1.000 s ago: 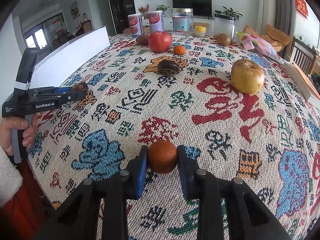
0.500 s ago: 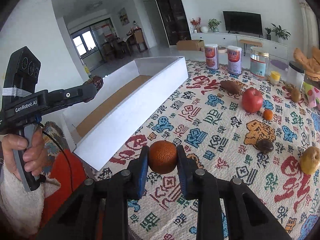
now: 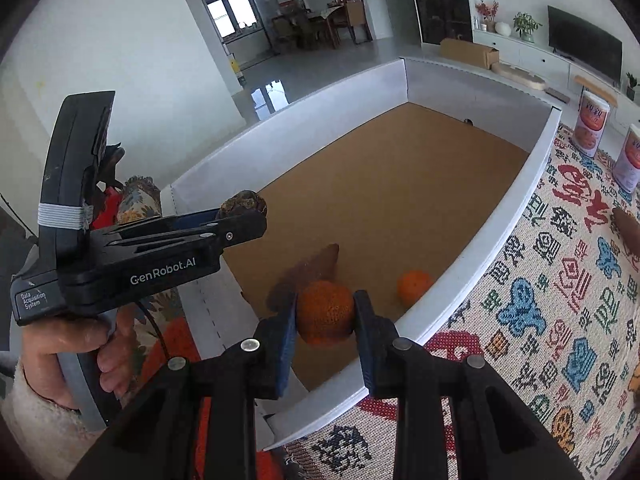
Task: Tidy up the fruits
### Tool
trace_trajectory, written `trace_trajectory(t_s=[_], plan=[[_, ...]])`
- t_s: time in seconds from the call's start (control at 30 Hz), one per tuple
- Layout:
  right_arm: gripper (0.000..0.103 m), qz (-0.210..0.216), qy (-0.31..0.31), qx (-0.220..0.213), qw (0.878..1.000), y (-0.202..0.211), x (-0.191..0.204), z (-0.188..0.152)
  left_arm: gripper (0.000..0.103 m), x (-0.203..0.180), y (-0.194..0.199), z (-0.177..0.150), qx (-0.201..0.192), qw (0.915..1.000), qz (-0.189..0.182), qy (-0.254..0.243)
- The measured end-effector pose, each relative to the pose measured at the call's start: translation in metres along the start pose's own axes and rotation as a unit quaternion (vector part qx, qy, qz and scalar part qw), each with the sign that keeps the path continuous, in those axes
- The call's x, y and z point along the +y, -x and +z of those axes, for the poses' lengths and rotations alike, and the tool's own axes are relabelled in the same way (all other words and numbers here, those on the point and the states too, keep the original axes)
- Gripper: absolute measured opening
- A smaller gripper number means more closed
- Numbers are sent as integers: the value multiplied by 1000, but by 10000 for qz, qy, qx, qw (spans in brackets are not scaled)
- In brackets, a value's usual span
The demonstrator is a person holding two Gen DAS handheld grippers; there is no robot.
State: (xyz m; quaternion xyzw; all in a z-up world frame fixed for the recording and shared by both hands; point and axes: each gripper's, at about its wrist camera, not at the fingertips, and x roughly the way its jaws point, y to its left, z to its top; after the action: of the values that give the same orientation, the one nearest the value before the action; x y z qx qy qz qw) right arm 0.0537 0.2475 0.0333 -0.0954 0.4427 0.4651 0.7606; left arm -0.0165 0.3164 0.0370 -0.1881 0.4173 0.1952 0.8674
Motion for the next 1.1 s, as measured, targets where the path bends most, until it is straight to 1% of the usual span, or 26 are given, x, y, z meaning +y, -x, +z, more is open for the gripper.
trace_trajectory(t_s=[0.03,0.07,0.1,0.17,0.2,0.23,0.27,0.3,0.37,0.43,0.47,0.53,0.57,0.63,0.7,0.73,0.8,0.83,0.9,0.93,1.0,1.07,1.1], plan=[[43,-8,-69,0,10000,-1,-1,2,45,0,3,3,-64,10000,-30,57],[48,-35,-156,-67,9999,3,-3,5,52,-1,8,8,-147,9998,-111,108],[49,-21,-231,-200,9995,11,-4,9,57,-3,16,13,-252,9993,-211,164],[52,93,-271,-484,9984,34,-6,15,73,-10,36,23,-573,9974,-362,226],[53,90,-256,-671,9974,50,-7,18,76,-16,48,27,-750,9961,-428,206],[56,66,-223,-865,9960,66,-8,22,83,-25,58,28,-901,9945,-503,161],[62,34,-180,-1068,9941,82,-10,24,87,-33,67,30,-1039,9927,-609,101],[65,-19,-149,-1255,9920,98,-13,24,88,-44,75,28,-1136,9908,-730,25],[79,-228,-126,-1602,9867,127,-24,17,91,-69,83,22,-1186,9876,-1010,-172],[87,-576,-123,-1800,9819,146,-41,1,91,-97,83,8,-1094,9838,-1359,-406],[89,-845,-117,-1834,9793,150,-53,-8,92,-113,79,3,-1005,9817,-1520,-547],[90,-1507,-100,-1754,9728,149,-84,-40,93,-146,68,-18,-791,9774,-1762,-864],[90,-1839,-115,-1621,9694,143,-102,-61,93,-163,62,-29,-666,9755,-1831,-1018],[90,-2487,-305,-1137,9614,131,-145,-110,93,-196,39,-57,-267,9724,-1924,-1292],[90,-2944,-683,-735,9504,126,-186,-162,93,-227,18,-89,163,9669,-2049,-1513],[90,-3059,-961,-627,9451,127,-204,-185,93,-240,8,-103,326,9638,-2090,-1626],[90,-3115,-1607,-655,9342,139,-233,-225,93,-269,-8,-129,553,9568,-2100,-1931],[90,-3148,-1855,-732,9280,146,-242,-240,93,-282,-16,-138,603,9538,-2063,-2098],[90,-3349,-2119,-831,9143,158,-254,-263,93,-301,-26,-149,514,9501,-1939,-2391],[90,-3405,-2201,-803,9106,163,-258,-269,93,-307,-30,-151,396,9489,-1863,-2516],[90,-3341,-2367,-835,9085,172,-266,-275,93,-314,-38,-150,124,9488,-1670,-2679],[91,-3529,-2358,-863,9013,175,-271,-274,93,-315,-49,-144,38,9503,-1561,-2693],[91,-3571,-2401,-814,8990,175,-274,-274,93,-313,-57,-140,68,9522,-1519,-2649]])
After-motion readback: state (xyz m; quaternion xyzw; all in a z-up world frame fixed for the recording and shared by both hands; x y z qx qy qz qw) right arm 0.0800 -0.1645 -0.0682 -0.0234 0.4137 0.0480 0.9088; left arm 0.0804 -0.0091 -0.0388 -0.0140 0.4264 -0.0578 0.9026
